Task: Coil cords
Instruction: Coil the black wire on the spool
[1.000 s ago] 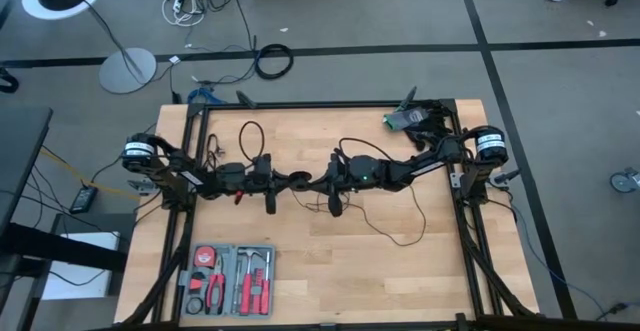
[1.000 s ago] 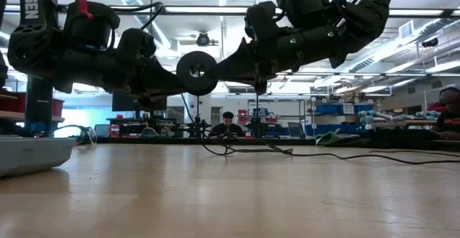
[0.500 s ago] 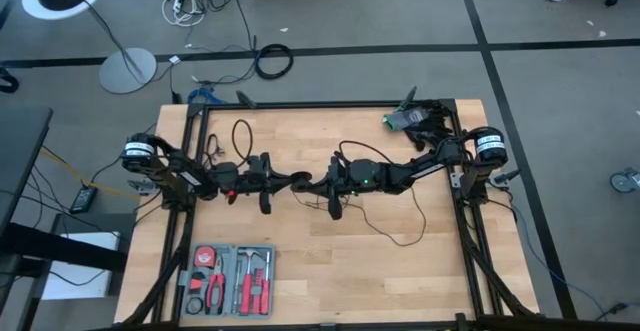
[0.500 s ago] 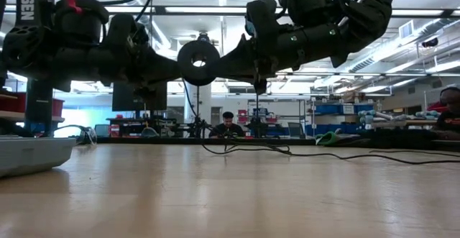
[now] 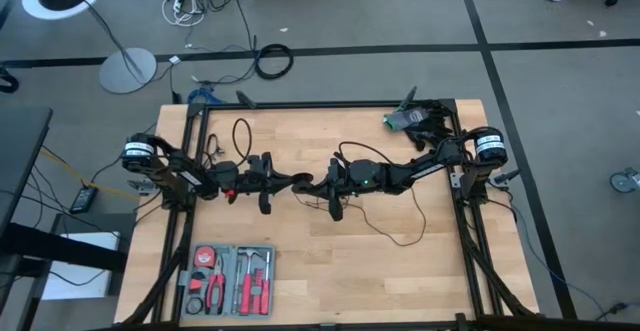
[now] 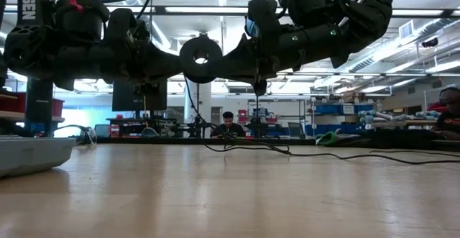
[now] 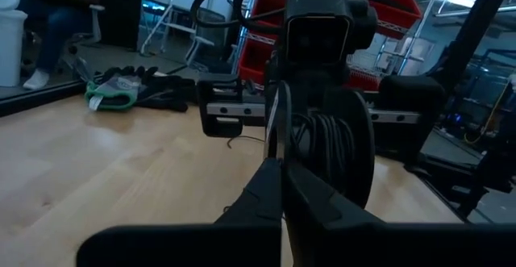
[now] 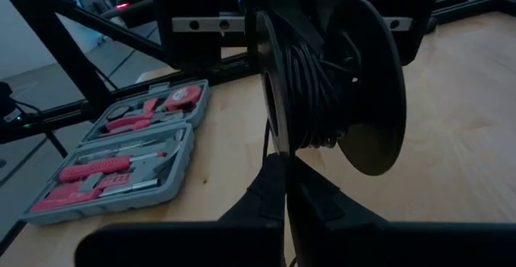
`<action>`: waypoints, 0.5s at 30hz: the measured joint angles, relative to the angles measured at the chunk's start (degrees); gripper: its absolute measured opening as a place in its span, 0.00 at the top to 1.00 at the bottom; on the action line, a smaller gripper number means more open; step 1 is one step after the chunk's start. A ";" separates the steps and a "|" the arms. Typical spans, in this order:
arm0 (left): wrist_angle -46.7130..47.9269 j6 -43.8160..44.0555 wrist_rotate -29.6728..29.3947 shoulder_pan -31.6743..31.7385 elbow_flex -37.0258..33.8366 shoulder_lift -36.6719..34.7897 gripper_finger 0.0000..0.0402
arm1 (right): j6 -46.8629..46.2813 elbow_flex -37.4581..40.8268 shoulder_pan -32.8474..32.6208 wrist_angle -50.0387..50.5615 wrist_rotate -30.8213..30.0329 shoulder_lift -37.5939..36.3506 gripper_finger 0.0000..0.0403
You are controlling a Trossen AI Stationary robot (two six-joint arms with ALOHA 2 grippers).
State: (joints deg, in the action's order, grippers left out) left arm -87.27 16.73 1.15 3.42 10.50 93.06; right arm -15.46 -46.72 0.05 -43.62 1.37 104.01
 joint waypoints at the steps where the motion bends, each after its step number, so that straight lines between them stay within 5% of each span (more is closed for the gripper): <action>1: 0.00 0.00 0.00 0.00 0.00 0.00 0.99 | 0.02 0.00 0.00 -0.16 0.00 0.00 0.99; 15: 2.46 1.55 -9.24 -0.13 -0.46 -0.15 1.00 | 0.52 0.13 1.34 4.51 -1.11 -1.59 0.85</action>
State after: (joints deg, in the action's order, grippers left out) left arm -84.82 18.28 -8.09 3.29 10.04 92.90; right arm -14.94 -46.59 1.39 -39.11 0.26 102.42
